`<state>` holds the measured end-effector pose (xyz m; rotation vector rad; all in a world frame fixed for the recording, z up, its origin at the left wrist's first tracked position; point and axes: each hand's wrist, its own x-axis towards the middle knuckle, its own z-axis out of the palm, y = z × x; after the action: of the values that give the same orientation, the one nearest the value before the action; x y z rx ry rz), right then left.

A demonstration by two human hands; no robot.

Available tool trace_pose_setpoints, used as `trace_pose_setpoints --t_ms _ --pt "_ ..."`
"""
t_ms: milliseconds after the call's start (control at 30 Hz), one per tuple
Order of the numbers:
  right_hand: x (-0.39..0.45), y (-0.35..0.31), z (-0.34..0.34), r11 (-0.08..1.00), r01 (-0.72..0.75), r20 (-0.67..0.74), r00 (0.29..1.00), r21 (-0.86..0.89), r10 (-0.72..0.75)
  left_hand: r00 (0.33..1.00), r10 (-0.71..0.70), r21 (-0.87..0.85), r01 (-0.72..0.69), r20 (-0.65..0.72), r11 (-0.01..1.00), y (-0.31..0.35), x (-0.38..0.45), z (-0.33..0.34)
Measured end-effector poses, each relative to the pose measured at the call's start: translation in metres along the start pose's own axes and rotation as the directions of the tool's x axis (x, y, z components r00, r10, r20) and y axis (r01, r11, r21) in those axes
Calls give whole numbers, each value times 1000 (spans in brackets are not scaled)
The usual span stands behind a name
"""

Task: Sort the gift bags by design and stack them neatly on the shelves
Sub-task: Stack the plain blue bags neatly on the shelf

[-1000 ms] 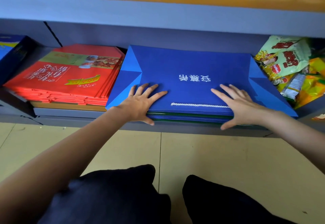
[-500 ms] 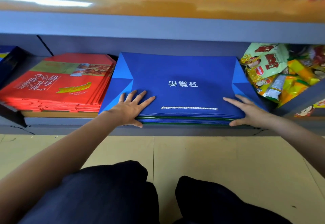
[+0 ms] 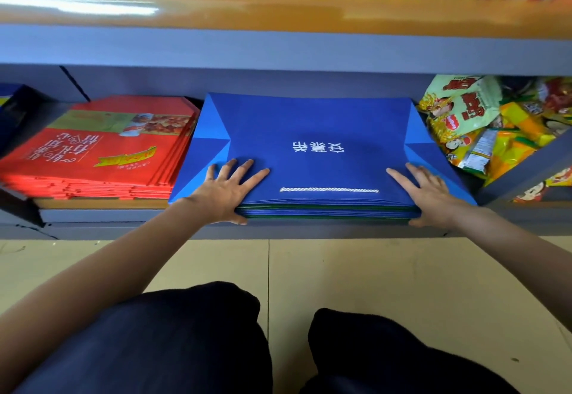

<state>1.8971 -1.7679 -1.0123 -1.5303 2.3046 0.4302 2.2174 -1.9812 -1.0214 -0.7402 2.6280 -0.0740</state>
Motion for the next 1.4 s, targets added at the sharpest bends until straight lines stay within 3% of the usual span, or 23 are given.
trace_pose_setpoints --t_ms 133,233,367,467,600,667,767,967,1033,1100,1200,1267,1400 --pt "-5 -28 -28 998 59 10 998 12 -59 994 5 -206 -27 -106 978 -13 -12 -2" --pt "-1 -81 -52 969 240 -69 969 64 -236 970 -56 -341 -28 -235 939 -35 -33 2" --pt "25 -177 -80 863 485 -150 872 144 -465 908 -236 -435 67 -345 898 -84 -71 19" --pt "50 -257 -95 783 598 -151 801 170 -579 869 -352 -447 176 -347 877 -129 -101 38" --pt "69 -343 -104 681 695 -146 717 233 -682 855 -462 -402 347 -236 847 -180 -135 65" --pt "77 -373 -100 664 707 -180 705 244 -686 863 -471 -351 390 -182 851 -193 -142 76" --pt "91 -405 -91 664 665 -290 747 342 -598 865 -470 -330 398 -175 856 -200 -141 90" --pt "113 -410 -83 757 563 -336 821 332 -463 851 -453 -303 373 -265 877 -215 -133 90" --pt "115 -408 -85 777 567 -321 815 273 -482 875 -437 -213 395 -210 894 -224 -126 82" --pt "115 -409 -87 787 572 -311 810 230 -497 872 -485 -145 472 -72 870 -240 -119 71" --pt "115 -407 -91 800 576 -293 804 170 -517 777 -588 -190 627 226 756 -276 -108 61" --pt "116 -404 -93 803 568 -270 814 179 -515 729 -553 -231 666 404 709 -296 -103 57" --pt "112 -398 -90 807 563 -211 823 178 -528 716 -518 -203 658 468 726 -308 -95 63"
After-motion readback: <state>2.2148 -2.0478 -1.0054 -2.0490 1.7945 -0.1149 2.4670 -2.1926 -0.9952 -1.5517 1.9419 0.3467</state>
